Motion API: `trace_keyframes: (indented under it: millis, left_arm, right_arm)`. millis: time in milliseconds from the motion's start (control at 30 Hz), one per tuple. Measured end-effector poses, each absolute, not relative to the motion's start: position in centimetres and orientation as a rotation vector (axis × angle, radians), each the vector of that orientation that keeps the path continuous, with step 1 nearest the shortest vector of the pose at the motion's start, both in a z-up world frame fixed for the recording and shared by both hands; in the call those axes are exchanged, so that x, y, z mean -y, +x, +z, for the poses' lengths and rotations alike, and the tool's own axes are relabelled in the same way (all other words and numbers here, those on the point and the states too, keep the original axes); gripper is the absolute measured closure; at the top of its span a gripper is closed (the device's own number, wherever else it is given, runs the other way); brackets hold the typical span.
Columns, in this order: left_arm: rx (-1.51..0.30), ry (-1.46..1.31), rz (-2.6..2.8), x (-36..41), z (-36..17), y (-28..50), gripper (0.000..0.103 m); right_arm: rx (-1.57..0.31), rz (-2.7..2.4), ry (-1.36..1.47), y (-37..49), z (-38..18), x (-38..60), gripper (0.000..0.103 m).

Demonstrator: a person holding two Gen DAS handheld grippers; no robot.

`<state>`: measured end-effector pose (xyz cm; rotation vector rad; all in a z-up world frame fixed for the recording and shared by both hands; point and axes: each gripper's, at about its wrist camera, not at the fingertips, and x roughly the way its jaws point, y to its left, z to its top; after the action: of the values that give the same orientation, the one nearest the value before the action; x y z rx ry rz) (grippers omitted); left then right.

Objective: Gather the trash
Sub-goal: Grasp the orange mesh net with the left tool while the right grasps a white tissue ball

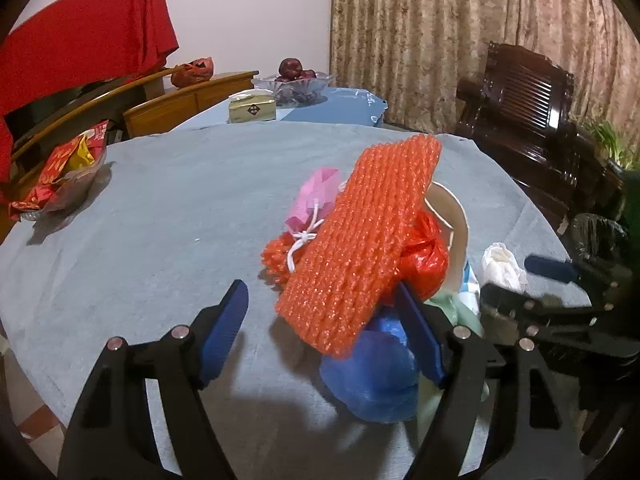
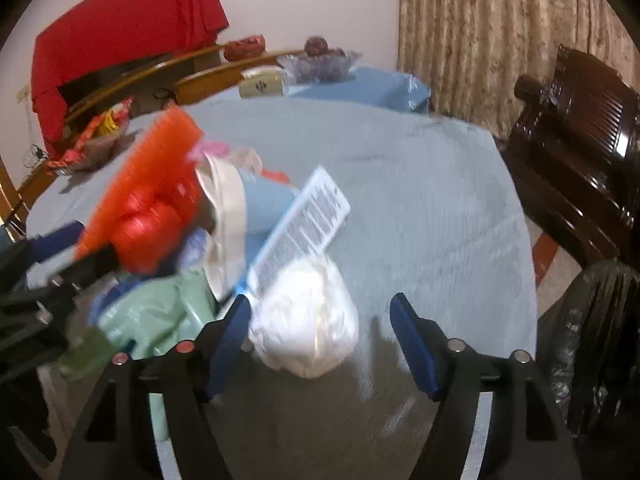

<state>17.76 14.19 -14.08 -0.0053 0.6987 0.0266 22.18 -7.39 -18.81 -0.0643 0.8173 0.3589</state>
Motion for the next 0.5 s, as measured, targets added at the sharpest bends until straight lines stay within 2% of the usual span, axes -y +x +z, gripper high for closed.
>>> trace_keyframes:
  millis: [67, 100, 133, 167, 233, 333, 400, 467, 500]
  left_arm:
    - [-0.701, -0.008, 0.025, -14.3, -14.1, 17.8, 0.032]
    - [-0.702, -0.009, 0.022, -14.2, -14.1, 17.8, 0.033]
    - [-0.703, -0.011, 0.018, -14.2, -14.1, 17.9, 0.036]
    - [-0.704, -0.012, 0.014, -14.2, -14.1, 17.9, 0.039]
    - [-0.708, -0.016, -0.001, -14.1, -14.2, 18.0, 0.047]
    - [-0.712, -0.032, -0.031, -14.0, -14.2, 18.2, 0.057]
    - [-0.718, -0.035, -0.047, -14.0, -14.3, 18.4, 0.068]
    - [-0.724, -0.045, -0.052, -14.1, -14.3, 18.6, 0.084]
    - [-0.724, -0.05, -0.047, -14.3, -14.3, 18.6, 0.085]
  right_arm:
    - [-0.82, 0.363, -0.055, 22.2, -19.0, 7.5, 0.031]
    - [-0.823, 0.372, -0.051, 22.2, -19.0, 7.5, 0.035]
    - [-0.828, 0.398, -0.043, 22.3, -18.9, 7.5, 0.05]
    - [-0.833, 0.416, -0.04, 22.3, -18.8, 7.5, 0.059]
    - [-0.824, 0.422, -0.042, 22.1, -18.4, 7.5, 0.064]
    - [-0.801, 0.427, -0.034, 21.7, -17.5, 7.9, 0.065]
    - [-0.783, 0.423, -0.03, 21.4, -16.8, 8.2, 0.065]
    - [-0.768, 0.419, -0.03, 21.0, -16.3, 8.5, 0.065]
    - [-0.762, 0.415, -0.03, 20.9, -16.0, 8.7, 0.065]
